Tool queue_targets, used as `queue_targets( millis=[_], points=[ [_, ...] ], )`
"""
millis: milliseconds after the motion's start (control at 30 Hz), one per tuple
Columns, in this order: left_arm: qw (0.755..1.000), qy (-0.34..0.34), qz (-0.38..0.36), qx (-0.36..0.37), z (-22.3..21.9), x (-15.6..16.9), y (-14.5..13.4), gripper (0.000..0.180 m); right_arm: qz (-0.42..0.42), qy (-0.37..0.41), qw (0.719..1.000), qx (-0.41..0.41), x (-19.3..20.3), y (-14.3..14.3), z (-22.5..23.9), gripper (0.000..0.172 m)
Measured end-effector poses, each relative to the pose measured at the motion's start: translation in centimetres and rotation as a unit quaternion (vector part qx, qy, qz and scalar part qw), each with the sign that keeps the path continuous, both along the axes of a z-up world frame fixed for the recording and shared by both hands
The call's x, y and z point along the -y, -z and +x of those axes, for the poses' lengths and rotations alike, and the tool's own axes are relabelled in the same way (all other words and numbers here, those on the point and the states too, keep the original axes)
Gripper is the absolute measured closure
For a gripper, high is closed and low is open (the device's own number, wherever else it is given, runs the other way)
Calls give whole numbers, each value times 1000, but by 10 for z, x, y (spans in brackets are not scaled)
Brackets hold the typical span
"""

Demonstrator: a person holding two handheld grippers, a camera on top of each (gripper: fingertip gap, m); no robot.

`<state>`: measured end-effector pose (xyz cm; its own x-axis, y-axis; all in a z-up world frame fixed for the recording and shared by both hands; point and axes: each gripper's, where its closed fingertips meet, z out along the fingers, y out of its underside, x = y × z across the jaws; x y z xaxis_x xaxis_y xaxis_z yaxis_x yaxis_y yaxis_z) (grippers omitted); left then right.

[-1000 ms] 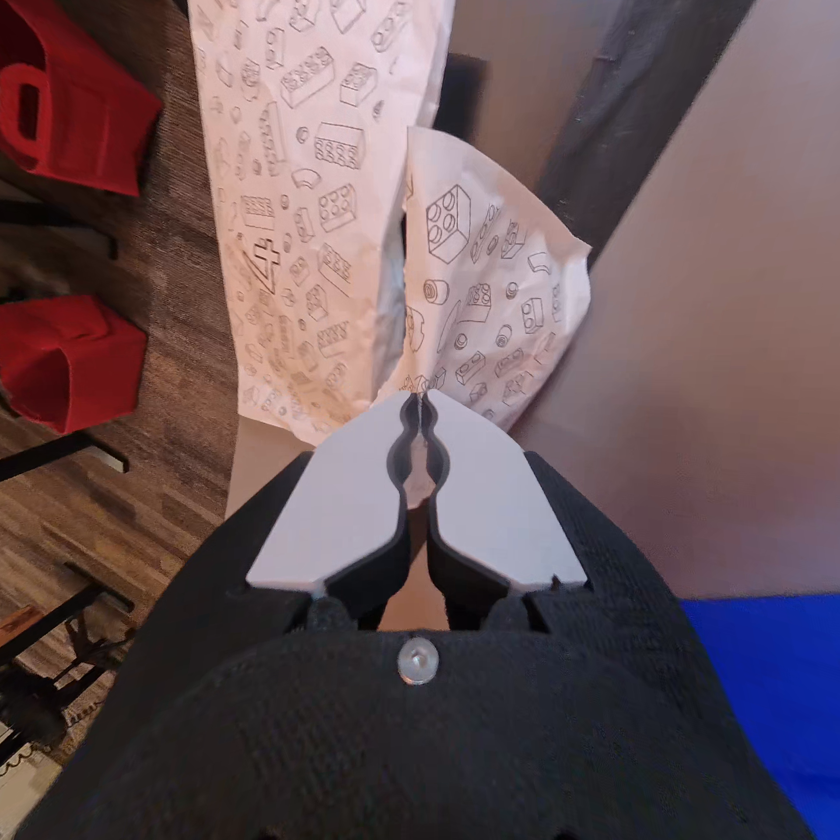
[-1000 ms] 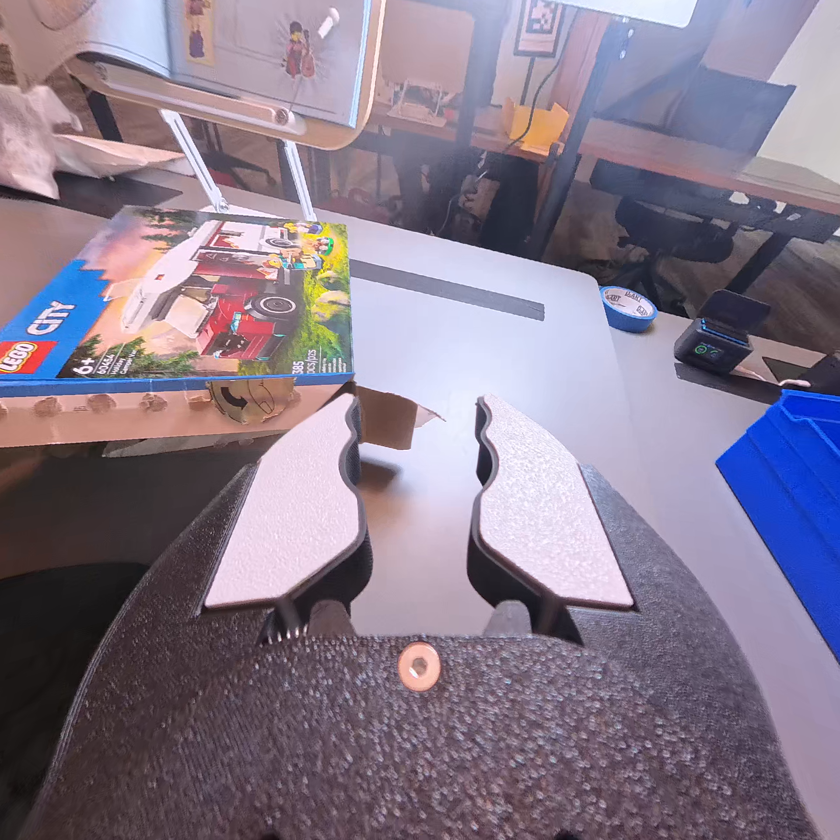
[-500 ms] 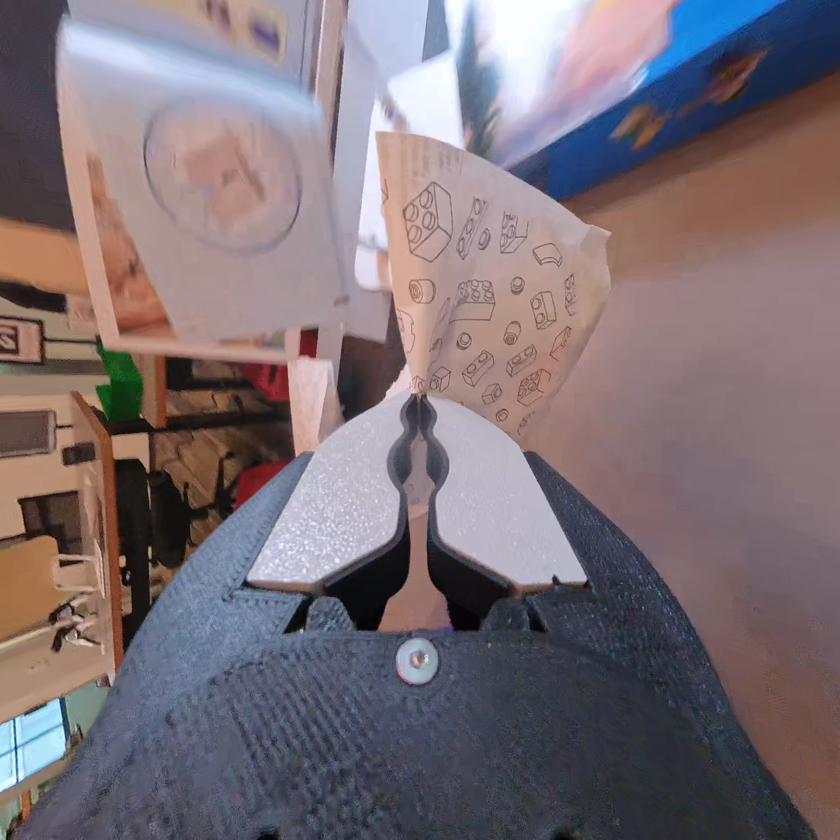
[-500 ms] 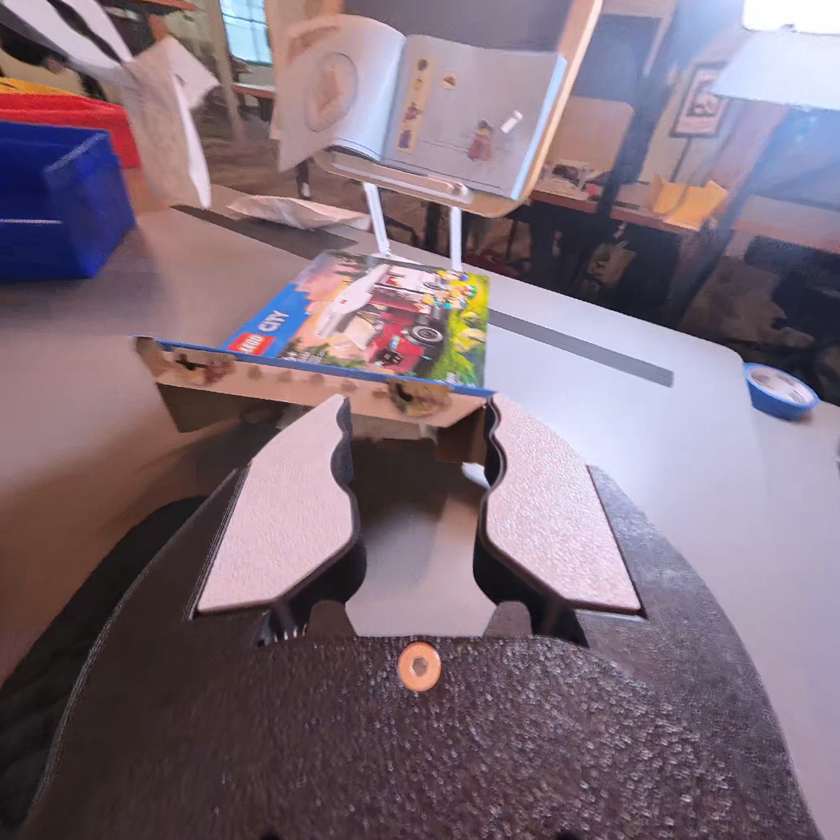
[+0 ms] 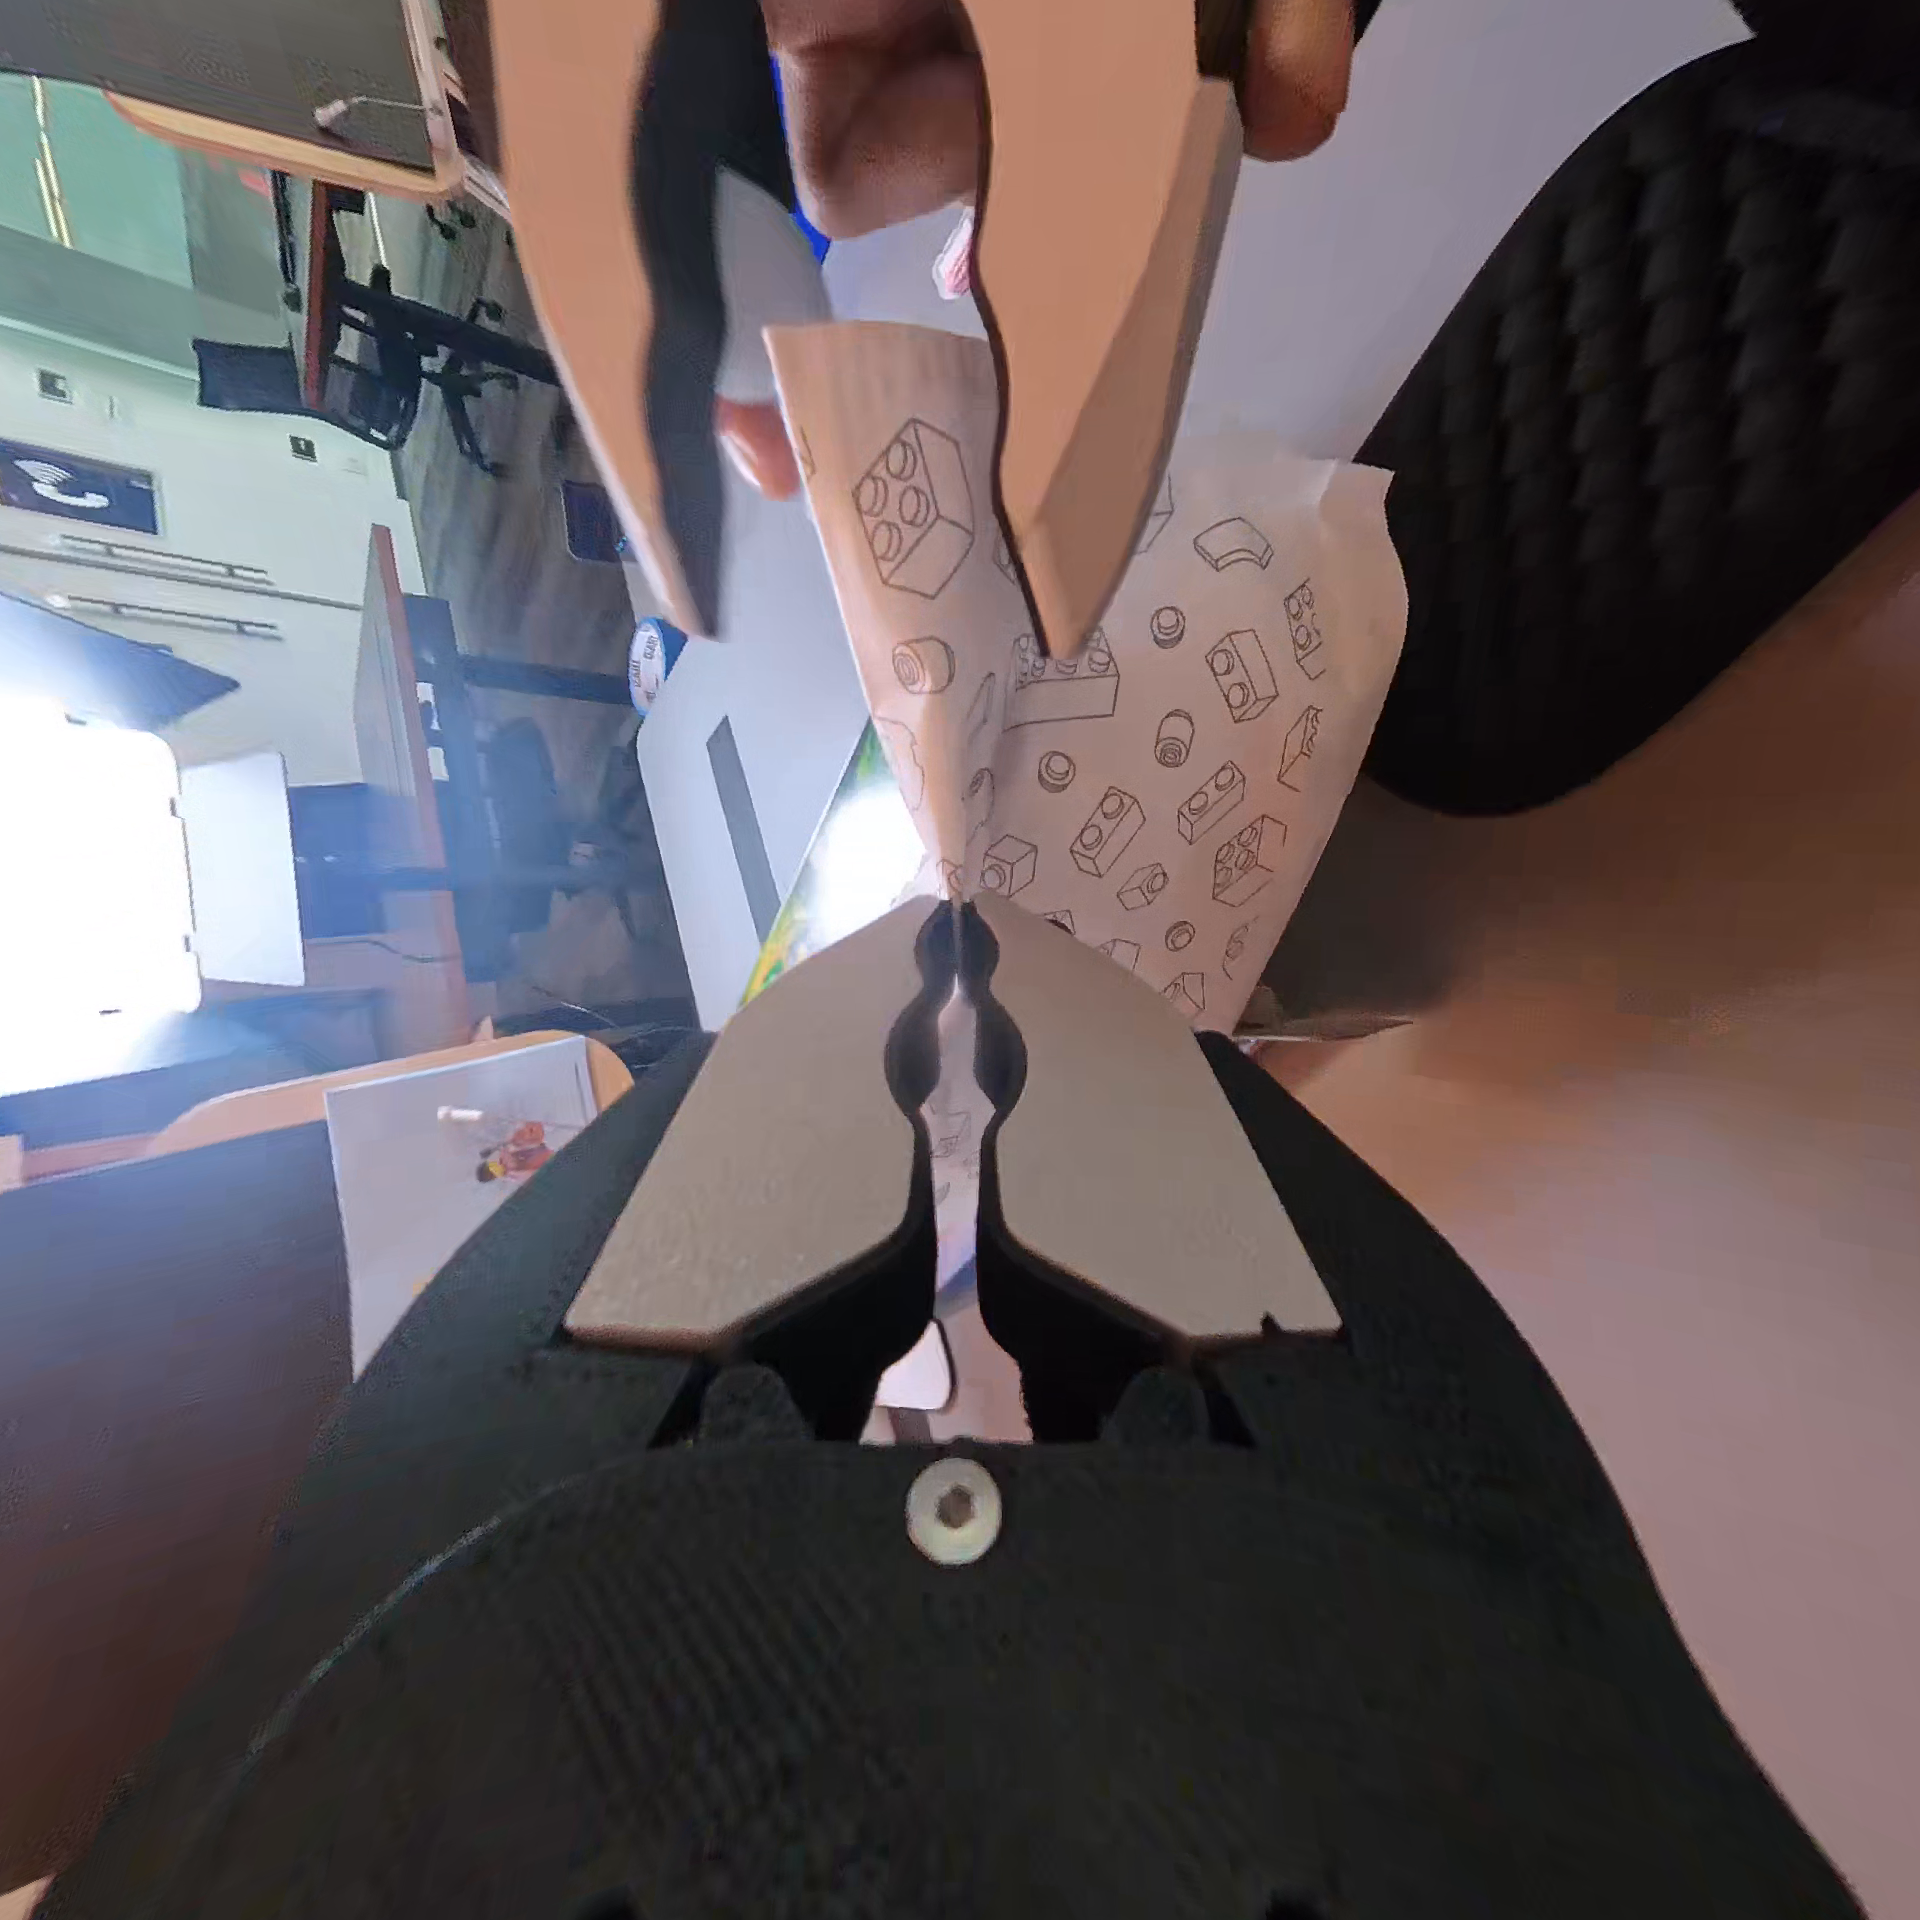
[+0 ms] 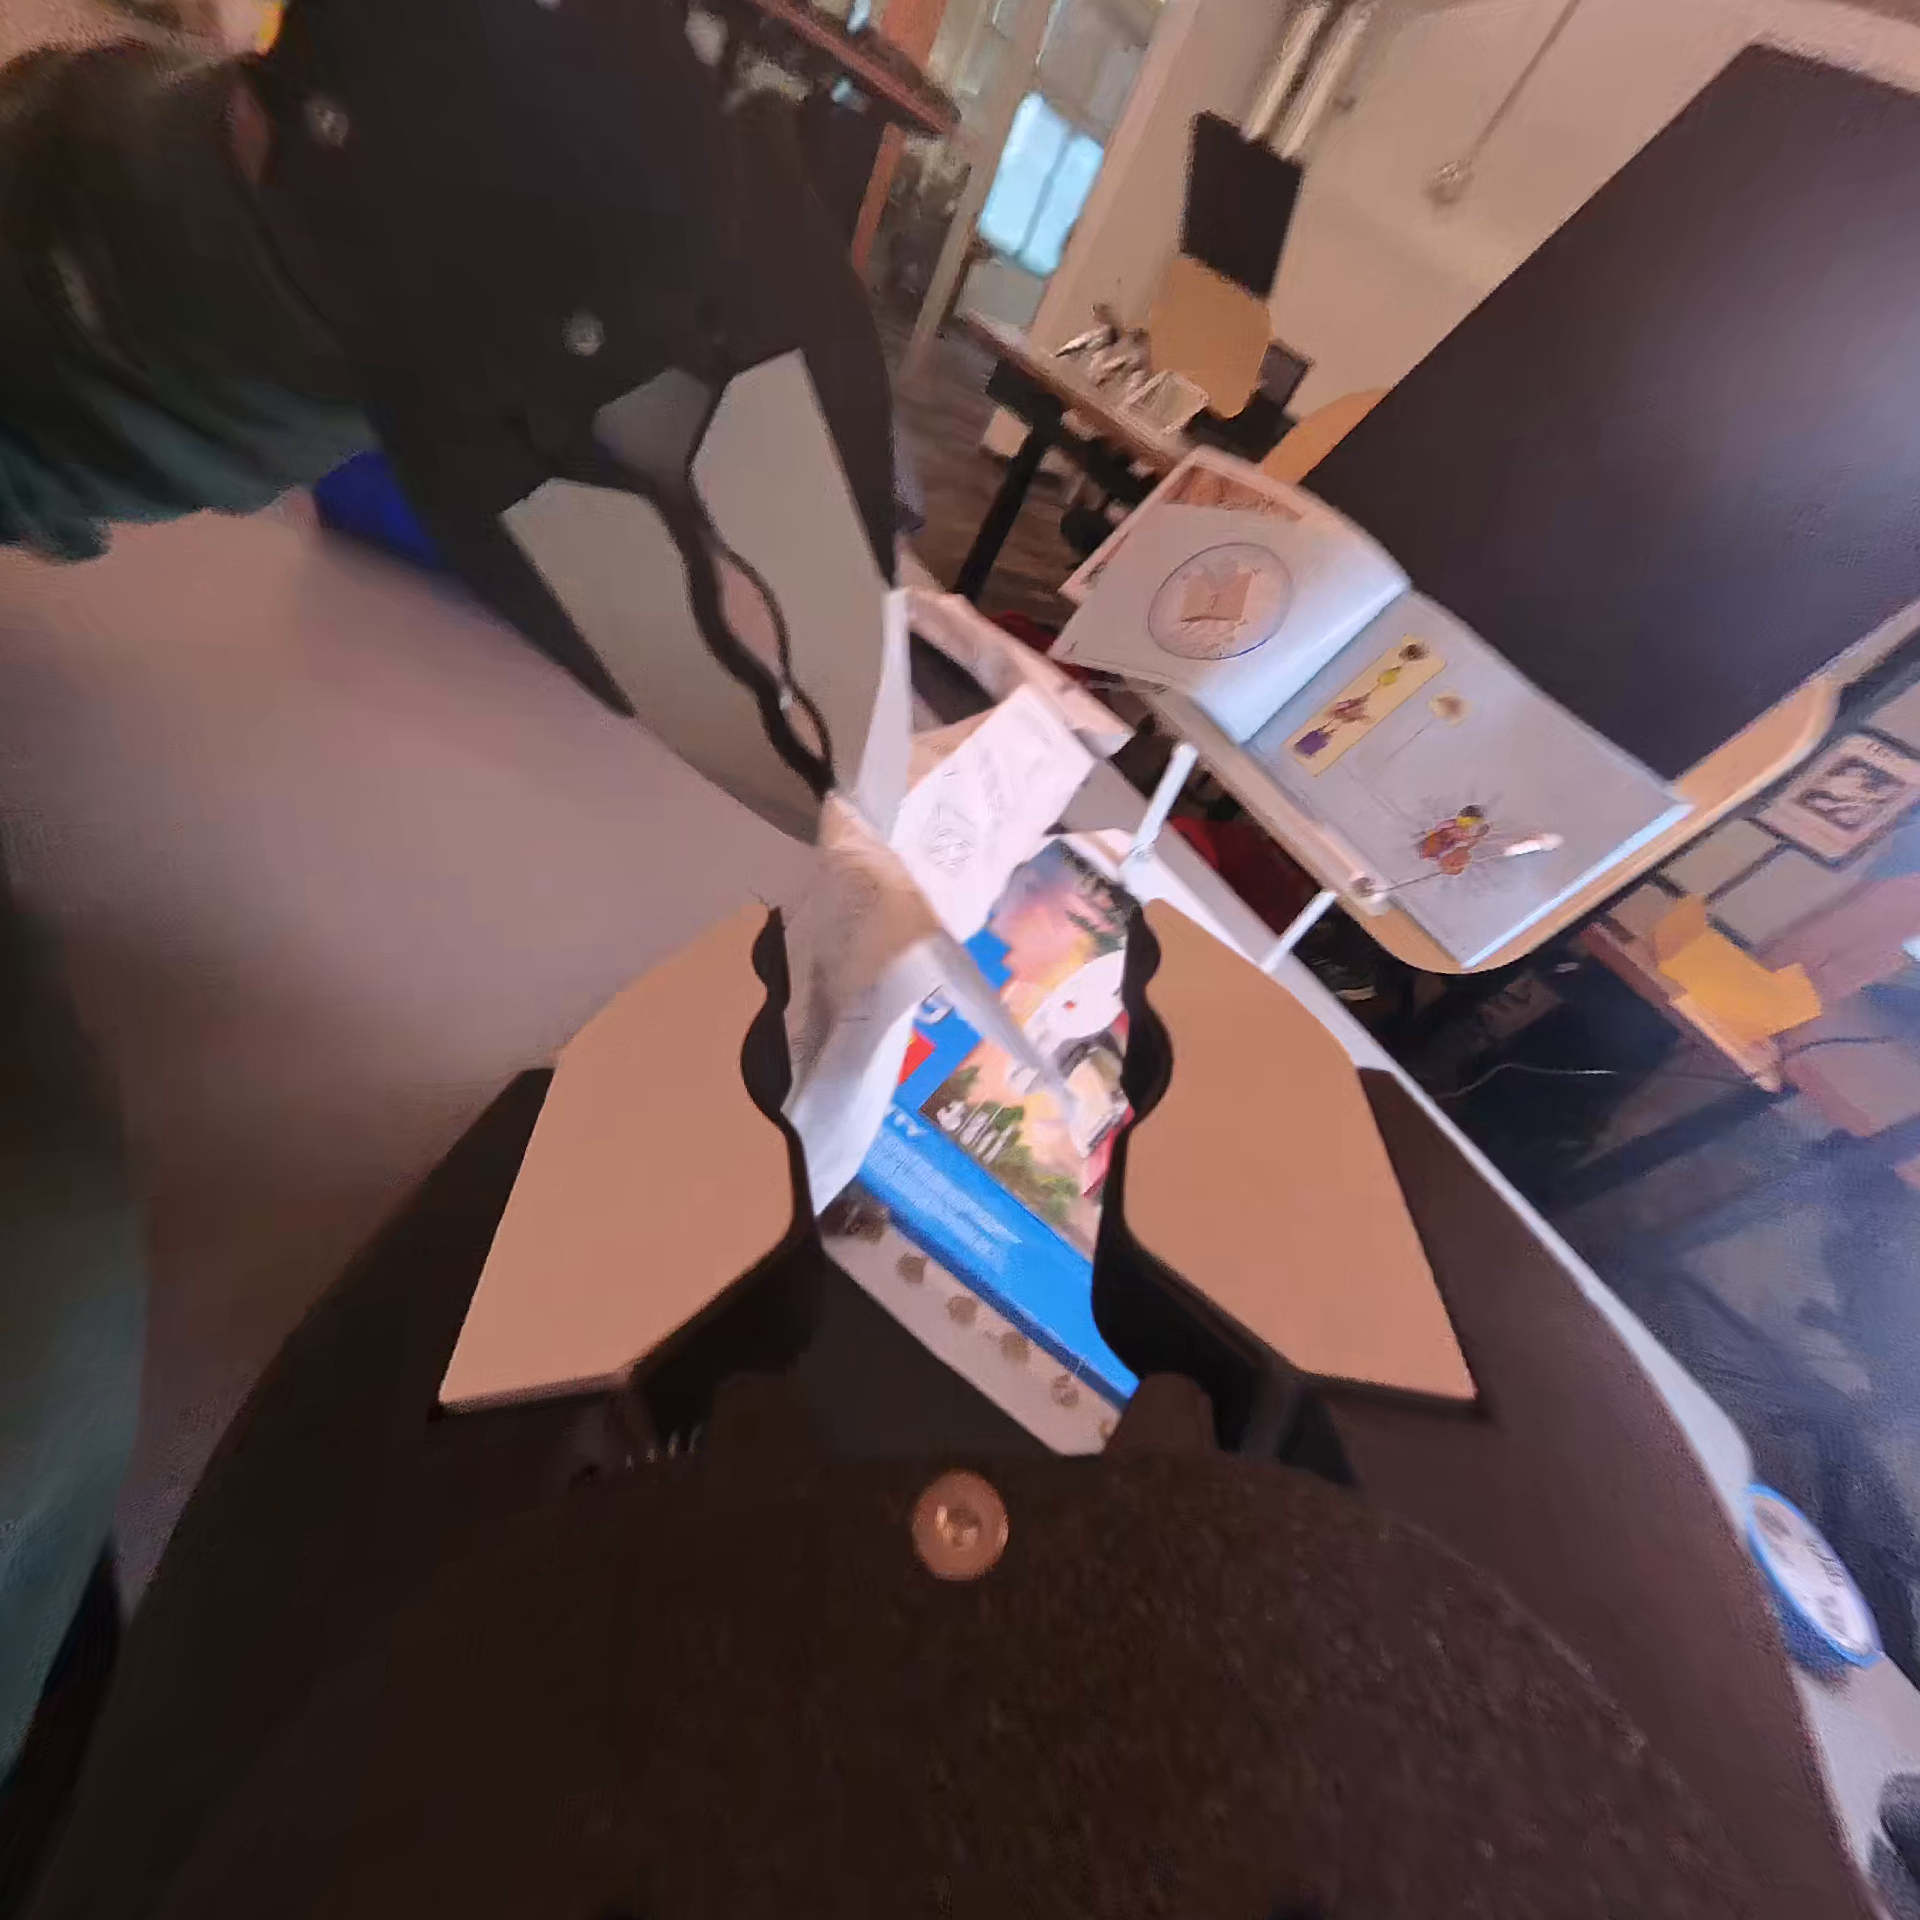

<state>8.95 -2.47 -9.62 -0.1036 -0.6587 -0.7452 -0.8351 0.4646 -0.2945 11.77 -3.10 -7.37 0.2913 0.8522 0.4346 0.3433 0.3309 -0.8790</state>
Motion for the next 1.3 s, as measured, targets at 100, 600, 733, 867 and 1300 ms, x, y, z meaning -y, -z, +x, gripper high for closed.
queue_targets(
  millis=[100, 600, 733, 867, 1300],
  points=[
    [1000, 15, -5, 18, 17, -5, 0, 180, -41, -23, 997, 61, 0, 30, 7, 144],
    [983, 13, -132, 126, 20, 14, 70, 112, -268, -20, 946, -182, -9, 30, 137, 170],
    [996, -17, -15, 91, 23, -15, 120, 128, -287, -17, 931, -224, -4, 29, 166, 170],
    [989, -17, 135, 64, 25, -40, 113, 155, -299, -33, 919, -254, 1, 20, 180, 170],
    [915, -114, -78, 378, 11, -78, 7, 179, -460, -79, 826, -316, -7, 64, 157, 170]
  ],
)
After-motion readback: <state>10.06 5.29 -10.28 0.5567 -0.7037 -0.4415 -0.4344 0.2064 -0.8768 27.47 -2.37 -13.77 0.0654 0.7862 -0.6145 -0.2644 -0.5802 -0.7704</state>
